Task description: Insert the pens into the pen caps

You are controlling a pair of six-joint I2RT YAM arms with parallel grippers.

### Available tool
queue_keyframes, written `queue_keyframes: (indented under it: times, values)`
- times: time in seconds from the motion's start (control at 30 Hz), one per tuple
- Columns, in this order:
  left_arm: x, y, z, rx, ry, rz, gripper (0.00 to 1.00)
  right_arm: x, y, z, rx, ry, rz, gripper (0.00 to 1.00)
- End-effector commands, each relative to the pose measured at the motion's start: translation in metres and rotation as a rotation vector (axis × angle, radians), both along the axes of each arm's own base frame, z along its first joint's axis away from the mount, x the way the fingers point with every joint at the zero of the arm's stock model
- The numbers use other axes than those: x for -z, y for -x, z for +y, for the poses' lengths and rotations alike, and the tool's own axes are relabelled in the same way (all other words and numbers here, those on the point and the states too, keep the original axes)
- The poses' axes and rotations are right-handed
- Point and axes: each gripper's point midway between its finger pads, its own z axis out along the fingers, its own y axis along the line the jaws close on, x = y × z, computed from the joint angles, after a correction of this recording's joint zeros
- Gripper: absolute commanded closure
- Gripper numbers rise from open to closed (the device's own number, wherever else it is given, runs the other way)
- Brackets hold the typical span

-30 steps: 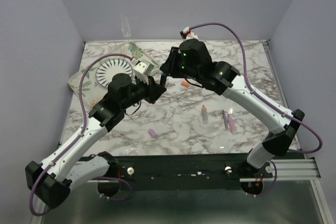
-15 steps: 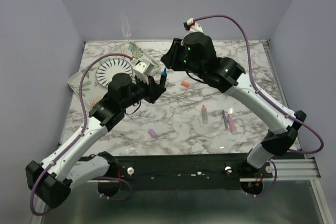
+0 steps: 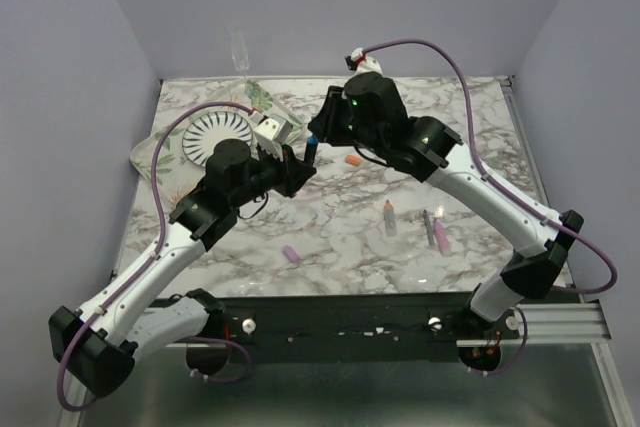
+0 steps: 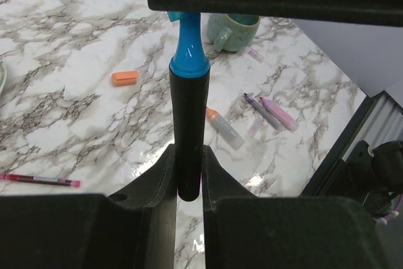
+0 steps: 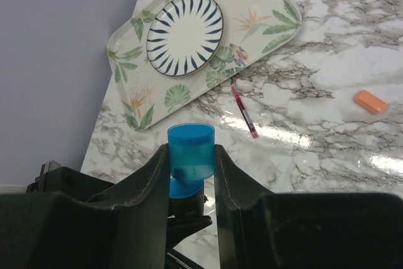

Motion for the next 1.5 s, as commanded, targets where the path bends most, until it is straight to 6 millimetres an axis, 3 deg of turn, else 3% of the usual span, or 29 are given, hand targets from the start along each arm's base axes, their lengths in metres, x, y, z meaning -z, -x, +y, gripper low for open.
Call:
queue_keyframes:
  times: [0.0, 0.23, 0.4, 0.6, 1.13, 1.3, 1.47]
  values:
    - [0.0, -0.001, 0.001, -0.002, -0.004, -0.006, 1.0, -0.011, 0.01, -0.002, -0.015, -0.035, -0.014, 0.99]
    - [0.001, -0.003, 0.001, -0.007, -0.001, 0.002, 1.0, -0.012, 0.015, 0.0, -0.022, -0.042, -0.017, 0.99]
    - [-0.004, -0.003, 0.0, -0.008, 0.018, -0.005, 1.0, 0.001, 0.02, 0.007, -0.011, -0.026, -0.006, 0.99]
    - [-0.02, -0.004, 0.0, -0.016, 0.064, -0.04, 1.0, 0.022, 0.021, 0.01, 0.022, 0.019, 0.01, 0.99]
    - [-0.037, -0.022, 0.023, -0.176, 0.091, -0.088, 1.0, 0.041, 0.03, 0.011, 0.083, 0.159, -0.014, 0.99]
    - [-0.049, -0.024, 0.022, -0.177, 0.118, -0.11, 1.0, 0.041, 0.032, 0.018, 0.057, 0.136, -0.014, 0.99]
    - [-0.062, -0.024, 0.02, -0.174, 0.161, -0.127, 1.0, 0.057, 0.035, 0.021, 0.044, 0.133, -0.007, 0.99]
